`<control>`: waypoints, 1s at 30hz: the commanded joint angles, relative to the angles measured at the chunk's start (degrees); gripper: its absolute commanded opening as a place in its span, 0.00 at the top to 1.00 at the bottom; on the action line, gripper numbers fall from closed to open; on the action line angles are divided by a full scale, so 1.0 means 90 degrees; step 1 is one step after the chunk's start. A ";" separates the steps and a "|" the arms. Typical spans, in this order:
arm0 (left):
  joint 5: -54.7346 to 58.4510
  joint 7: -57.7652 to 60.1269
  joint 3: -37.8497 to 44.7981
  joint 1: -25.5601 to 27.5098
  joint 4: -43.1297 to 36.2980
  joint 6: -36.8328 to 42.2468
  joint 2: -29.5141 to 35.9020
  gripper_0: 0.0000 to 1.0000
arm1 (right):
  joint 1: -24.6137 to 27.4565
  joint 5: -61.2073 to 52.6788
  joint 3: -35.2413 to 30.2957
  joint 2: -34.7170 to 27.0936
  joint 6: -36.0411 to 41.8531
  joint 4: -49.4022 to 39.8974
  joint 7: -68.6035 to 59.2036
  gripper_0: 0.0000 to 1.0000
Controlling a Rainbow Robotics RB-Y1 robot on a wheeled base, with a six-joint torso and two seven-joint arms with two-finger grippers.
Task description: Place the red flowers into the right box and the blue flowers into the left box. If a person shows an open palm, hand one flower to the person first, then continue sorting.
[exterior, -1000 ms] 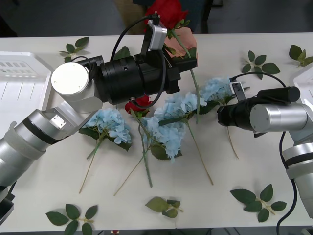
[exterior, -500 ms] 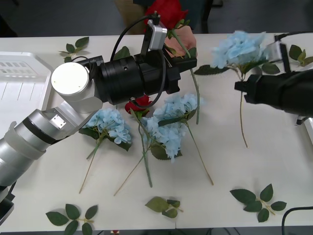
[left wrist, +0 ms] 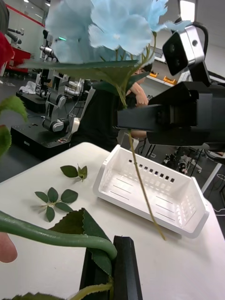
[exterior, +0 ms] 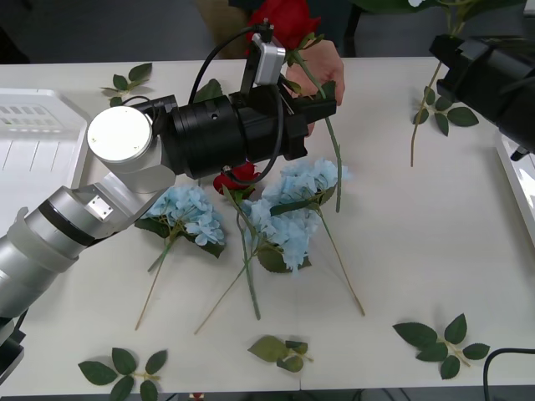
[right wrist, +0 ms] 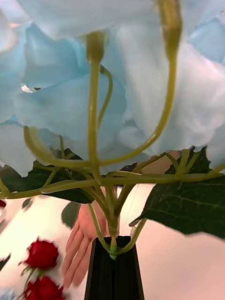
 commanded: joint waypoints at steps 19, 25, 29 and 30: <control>0.0105 0.0226 -0.0102 -0.0052 -0.0193 0.0014 -0.0013 1.00 | -0.1535 0.2033 0.1403 0.0547 -0.1215 0.1272 -0.0040 1.00; 0.0144 0.0226 -0.0102 -0.0052 -0.0193 0.0014 -0.0013 1.00 | -0.1535 0.2042 0.1383 0.0547 -0.1215 0.1272 -0.0079 0.81; 0.0154 0.0226 -0.0102 -0.0052 -0.0193 0.0014 -0.0013 1.00 | -0.1535 0.2033 0.1344 0.0547 -0.1206 0.1272 -0.0089 0.21; 0.0154 0.0226 -0.0092 -0.0052 -0.0193 0.0014 -0.0013 1.00 | -0.1525 0.2042 0.1325 0.0537 -0.1206 0.1272 -0.0089 0.16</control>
